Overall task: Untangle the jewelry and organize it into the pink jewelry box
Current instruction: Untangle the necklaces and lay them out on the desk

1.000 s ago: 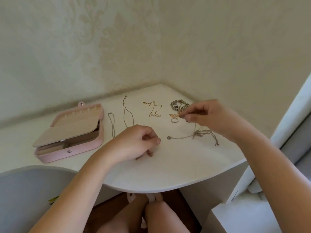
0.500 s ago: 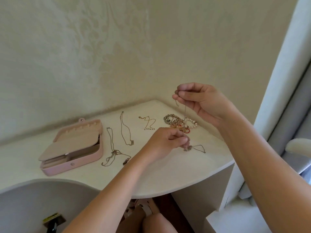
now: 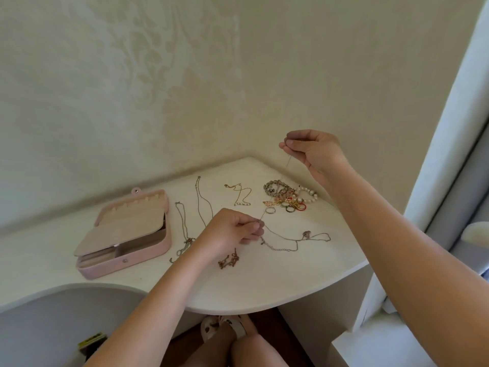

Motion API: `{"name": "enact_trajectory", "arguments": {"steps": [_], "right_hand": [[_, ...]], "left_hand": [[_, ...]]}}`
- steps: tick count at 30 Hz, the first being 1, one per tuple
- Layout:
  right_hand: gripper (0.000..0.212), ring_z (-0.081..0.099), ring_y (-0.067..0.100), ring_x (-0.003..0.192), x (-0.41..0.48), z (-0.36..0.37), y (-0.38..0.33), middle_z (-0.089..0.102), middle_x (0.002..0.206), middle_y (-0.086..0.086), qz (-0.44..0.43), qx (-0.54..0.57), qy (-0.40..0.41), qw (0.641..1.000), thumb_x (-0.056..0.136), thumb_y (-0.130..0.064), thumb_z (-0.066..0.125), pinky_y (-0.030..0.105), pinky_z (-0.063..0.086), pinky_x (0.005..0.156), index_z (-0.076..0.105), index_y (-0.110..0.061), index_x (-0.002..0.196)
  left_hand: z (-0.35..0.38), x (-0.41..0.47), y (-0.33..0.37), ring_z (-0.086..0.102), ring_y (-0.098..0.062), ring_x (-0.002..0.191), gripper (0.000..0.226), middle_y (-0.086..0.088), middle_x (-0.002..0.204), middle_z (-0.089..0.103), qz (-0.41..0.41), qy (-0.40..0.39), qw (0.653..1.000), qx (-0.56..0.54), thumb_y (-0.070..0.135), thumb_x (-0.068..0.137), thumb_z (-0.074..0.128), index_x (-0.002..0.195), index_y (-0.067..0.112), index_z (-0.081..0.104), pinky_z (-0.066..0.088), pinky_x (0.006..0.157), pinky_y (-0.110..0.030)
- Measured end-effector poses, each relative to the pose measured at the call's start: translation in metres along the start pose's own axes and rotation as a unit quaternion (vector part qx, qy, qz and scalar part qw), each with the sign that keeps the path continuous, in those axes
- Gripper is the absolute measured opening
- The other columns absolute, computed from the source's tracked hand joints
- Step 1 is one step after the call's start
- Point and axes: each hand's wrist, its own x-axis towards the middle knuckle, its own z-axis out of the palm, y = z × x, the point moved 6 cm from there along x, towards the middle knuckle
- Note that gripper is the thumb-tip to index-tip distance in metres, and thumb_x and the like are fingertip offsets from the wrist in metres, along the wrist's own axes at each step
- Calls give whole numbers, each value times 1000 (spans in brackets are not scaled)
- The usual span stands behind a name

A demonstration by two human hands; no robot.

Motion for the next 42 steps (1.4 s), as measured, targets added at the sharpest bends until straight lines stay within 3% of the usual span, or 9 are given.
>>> {"name": "enact_trajectory", "arguments": {"steps": [4,11,13,17,22,26,32,36,42], "right_hand": [[15,71,18,76,8,14,6,63,83,12,7,-20,-23,1000,83,15,57,19,56,71,61,0,83],[15,71,19,78,14,38,-9,64,83,12,-17,-23,-50,998,83,14,58,18,56,72,62,0,82],[15,71,19,78,16,41,-16,64,83,12,-27,-18,-54,998,83,14,58,18,55,72,62,0,81],[14,71,19,77,16,51,-28,63,82,11,-39,-2,-64,997,83,14,57,19,56,73,61,1,82],[15,71,19,75,16,59,-42,63,81,11,-52,14,-82,995,83,15,57,19,56,72,61,1,81],[15,71,20,77,21,51,-34,63,82,11,-45,-12,-66,997,83,15,57,20,56,74,62,0,81],[16,71,17,76,22,27,41,66,89,14,47,-163,-54,984,82,13,60,19,57,72,64,-2,82],[15,70,22,77,18,10,87,65,87,16,96,-222,-65,968,81,11,62,28,57,82,64,-4,80],[7,61,15,84,-21,-7,73,64,93,-1,-11,-494,-45,868,83,-20,69,28,47,71,64,-22,88]], "left_hand": [[-16,2,-3,69,-11,64,9,-2,68,72,-7,8,1000,-4,3,86,63,92,4,70,55,60,-20],[-15,21,-5,67,-12,72,15,-1,79,71,-13,29,999,19,14,80,72,94,13,70,57,70,-27],[-10,29,0,66,-8,79,25,8,89,69,3,42,998,44,25,78,74,101,23,67,56,76,-28],[7,39,17,57,4,102,53,19,114,58,52,7,996,78,39,80,70,128,31,49,42,80,-12],[16,36,20,68,-13,86,14,-4,95,71,41,-35,998,-18,14,90,60,101,12,68,55,79,-25],[16,11,13,70,-14,74,14,-7,85,74,-21,-87,988,-127,6,89,60,99,6,69,56,67,-22],[14,-20,5,70,-16,73,23,-12,87,73,-62,-141,966,-208,9,78,66,102,7,69,56,64,-22],[10,-24,2,70,-17,69,25,-12,83,72,-89,-140,954,-250,18,78,62,96,3,71,57,62,-22],[2,-22,1,70,-16,62,16,-13,78,72,-102,-94,954,-267,7,87,56,95,2,69,56,54,-21]]}}
